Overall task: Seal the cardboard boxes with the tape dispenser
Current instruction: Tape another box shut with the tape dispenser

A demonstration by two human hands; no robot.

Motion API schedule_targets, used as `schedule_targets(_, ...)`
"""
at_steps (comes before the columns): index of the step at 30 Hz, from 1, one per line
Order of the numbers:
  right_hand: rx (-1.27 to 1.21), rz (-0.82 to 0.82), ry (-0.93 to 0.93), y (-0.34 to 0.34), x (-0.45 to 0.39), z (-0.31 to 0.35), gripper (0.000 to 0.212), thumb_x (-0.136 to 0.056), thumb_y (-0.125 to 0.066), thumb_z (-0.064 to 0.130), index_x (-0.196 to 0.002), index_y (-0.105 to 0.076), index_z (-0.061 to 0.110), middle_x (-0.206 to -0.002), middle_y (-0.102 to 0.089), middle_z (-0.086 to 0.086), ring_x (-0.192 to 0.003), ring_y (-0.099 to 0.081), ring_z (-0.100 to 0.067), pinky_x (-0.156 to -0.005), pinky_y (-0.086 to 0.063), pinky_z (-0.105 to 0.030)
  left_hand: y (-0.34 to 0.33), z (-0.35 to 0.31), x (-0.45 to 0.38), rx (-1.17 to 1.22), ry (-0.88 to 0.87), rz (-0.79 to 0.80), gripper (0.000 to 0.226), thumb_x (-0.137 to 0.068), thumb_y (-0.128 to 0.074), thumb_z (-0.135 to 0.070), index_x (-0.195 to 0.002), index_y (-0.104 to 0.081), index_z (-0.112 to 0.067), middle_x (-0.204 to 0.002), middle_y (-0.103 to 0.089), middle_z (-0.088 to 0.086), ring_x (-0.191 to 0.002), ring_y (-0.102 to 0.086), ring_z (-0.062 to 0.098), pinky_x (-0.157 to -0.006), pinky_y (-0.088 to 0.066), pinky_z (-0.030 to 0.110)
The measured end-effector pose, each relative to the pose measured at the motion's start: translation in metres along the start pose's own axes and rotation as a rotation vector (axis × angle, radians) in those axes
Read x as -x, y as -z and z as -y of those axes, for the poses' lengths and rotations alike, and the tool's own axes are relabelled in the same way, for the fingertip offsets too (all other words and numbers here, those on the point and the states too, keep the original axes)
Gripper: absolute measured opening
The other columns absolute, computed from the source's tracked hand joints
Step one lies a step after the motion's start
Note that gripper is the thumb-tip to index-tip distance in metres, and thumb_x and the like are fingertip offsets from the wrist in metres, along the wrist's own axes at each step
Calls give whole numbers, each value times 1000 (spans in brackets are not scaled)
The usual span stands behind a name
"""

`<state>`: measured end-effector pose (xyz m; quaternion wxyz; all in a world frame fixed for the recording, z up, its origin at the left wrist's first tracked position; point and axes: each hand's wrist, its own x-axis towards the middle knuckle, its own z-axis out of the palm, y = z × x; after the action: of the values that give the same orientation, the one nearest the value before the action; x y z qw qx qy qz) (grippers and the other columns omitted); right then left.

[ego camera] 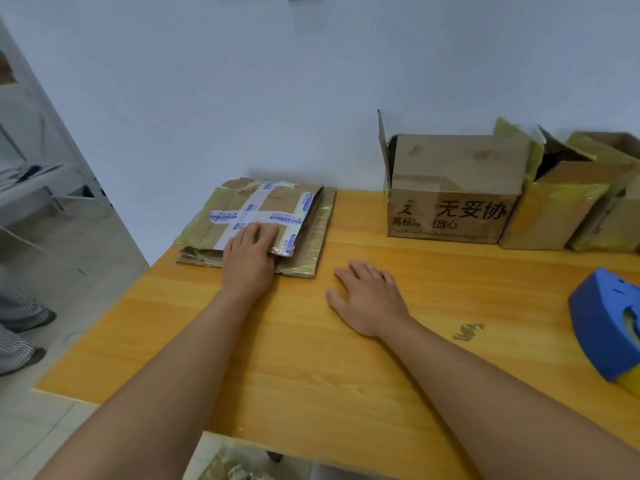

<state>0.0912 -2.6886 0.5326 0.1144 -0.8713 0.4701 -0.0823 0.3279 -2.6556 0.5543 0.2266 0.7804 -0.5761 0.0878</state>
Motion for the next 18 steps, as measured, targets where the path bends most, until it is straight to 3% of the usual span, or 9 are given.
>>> schedule_targets(5, -23, -6, -4, 1, -2, -2, 59, -97, -30, 62, -150, -36, 36, -165, -21, 1, -152, -12, -21, -121, -5, -47, 19, -7, 7, 121, -78, -202, 47, -94, -54, -8, -139, -56, -21, -135, -58, 5, -120, -52, 29, -94, -45, 43)
schedule_targets(8, -121, -5, -13, 10, 1, -2, 56, -98, -39, 58, -148, -40, 33, -161, -29, 2, -149, -20, -20, -121, -9, -45, 45, -16, 26, 284, -119, -327, 45, -92, -54, 0, -134, -61, -15, -132, -62, 5, -118, -53, 24, -90, -46, 35)
schedule_targets(11, -342, -70, -48, 21, 12, 0, 52, -98, -50, 46, -146, -43, 29, -153, -40, 4, -140, -36, -18, -117, -22, -40, 79, -20, 50, 395, -136, -391, 48, -92, -51, 1, -134, -58, -21, -131, -58, -5, -117, -51, 13, -93, -42, 28)
schedule_targets(15, -527, -201, -40, 34, 35, 12, 57, -97, -56, 45, -148, -38, 30, -153, -37, 2, -133, -44, -21, -110, -34, -40, 123, -30, 84, 481, -125, -505, 33, -98, -52, -10, -125, -57, -27, -110, -58, -17, -98, -56, 5, -78, -41, 19)
schedule_targets(18, -707, -309, -23, 61, 52, 22, 73, -93, -61, 49, -154, -26, 29, -159, -28, 1, -141, -35, -22, -105, -32, -33, 149, -47, 106, 552, -74, -572, 14, -100, -50, -28, -112, -53, -36, -93, -58, -24, -84, -55, -9, -66, -37, 6)
